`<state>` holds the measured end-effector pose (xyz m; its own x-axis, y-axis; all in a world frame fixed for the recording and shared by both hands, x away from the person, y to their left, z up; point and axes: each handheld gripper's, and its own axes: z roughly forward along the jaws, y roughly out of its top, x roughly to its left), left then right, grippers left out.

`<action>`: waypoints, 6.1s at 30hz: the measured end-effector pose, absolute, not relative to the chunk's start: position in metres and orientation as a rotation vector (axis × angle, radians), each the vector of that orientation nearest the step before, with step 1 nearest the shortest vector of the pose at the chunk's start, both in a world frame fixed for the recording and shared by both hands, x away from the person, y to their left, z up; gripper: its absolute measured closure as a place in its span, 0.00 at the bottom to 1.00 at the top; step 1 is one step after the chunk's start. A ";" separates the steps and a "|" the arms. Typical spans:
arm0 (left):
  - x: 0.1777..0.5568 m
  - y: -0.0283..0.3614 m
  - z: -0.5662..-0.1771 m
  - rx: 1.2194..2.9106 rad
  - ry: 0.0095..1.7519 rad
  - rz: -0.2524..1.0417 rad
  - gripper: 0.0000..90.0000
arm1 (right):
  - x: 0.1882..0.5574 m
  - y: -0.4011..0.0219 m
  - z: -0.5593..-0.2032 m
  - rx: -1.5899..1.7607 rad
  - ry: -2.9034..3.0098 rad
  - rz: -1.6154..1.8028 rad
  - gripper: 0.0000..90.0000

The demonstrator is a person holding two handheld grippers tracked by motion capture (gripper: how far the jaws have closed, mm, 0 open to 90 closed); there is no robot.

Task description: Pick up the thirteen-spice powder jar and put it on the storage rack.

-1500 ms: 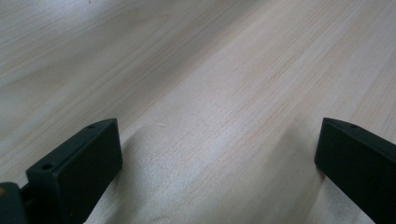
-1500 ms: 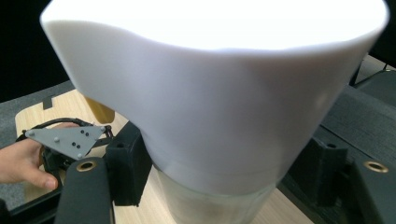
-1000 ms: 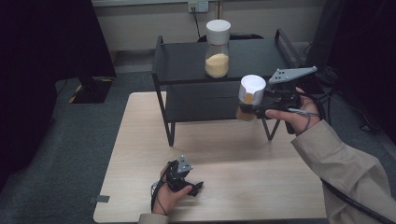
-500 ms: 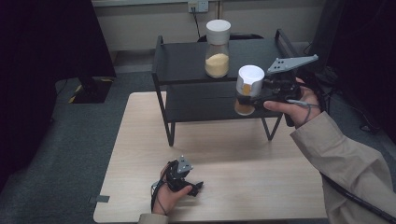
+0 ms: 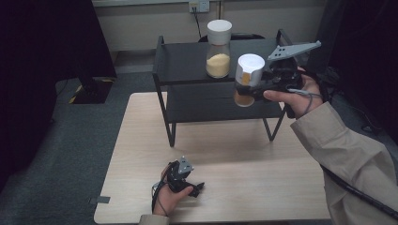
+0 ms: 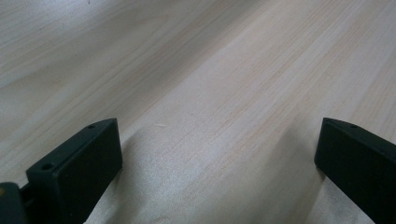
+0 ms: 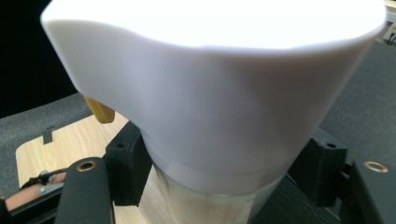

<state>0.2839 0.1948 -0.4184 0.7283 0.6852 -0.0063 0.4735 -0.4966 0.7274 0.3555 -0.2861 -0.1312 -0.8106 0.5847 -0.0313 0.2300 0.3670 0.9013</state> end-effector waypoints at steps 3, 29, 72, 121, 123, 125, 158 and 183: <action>0.284 0.195 -0.418 2.190 0.872 0.368 0.00 | 0.356 -0.285 -0.127 0.713 2.280 1.421 0.34; 0.285 0.195 -0.418 2.190 0.868 0.365 0.00 | 0.367 -0.280 -0.099 0.759 2.198 1.388 0.34; 0.286 0.196 -0.418 2.197 0.859 0.362 0.00 | 0.401 -0.260 -0.108 0.874 2.092 1.380 0.33; 0.287 0.196 -0.418 2.195 0.856 0.363 0.00 | 0.361 -0.254 -0.135 1.028 2.004 1.405 0.00; 0.287 0.196 -0.418 2.195 0.856 0.364 0.00 | 0.359 -0.255 -0.137 1.029 2.007 1.406 0.00; 0.287 0.196 -0.418 2.195 0.856 0.364 0.00 | 0.357 -0.256 -0.139 1.028 2.009 1.413 0.00; 0.287 0.196 -0.418 2.195 0.856 0.364 0.00 | 0.325 -0.256 -0.193 0.941 2.149 1.518 0.00; 0.287 0.196 -0.419 2.194 0.857 0.365 0.00 | 0.323 -0.266 -0.251 0.964 2.203 1.571 0.00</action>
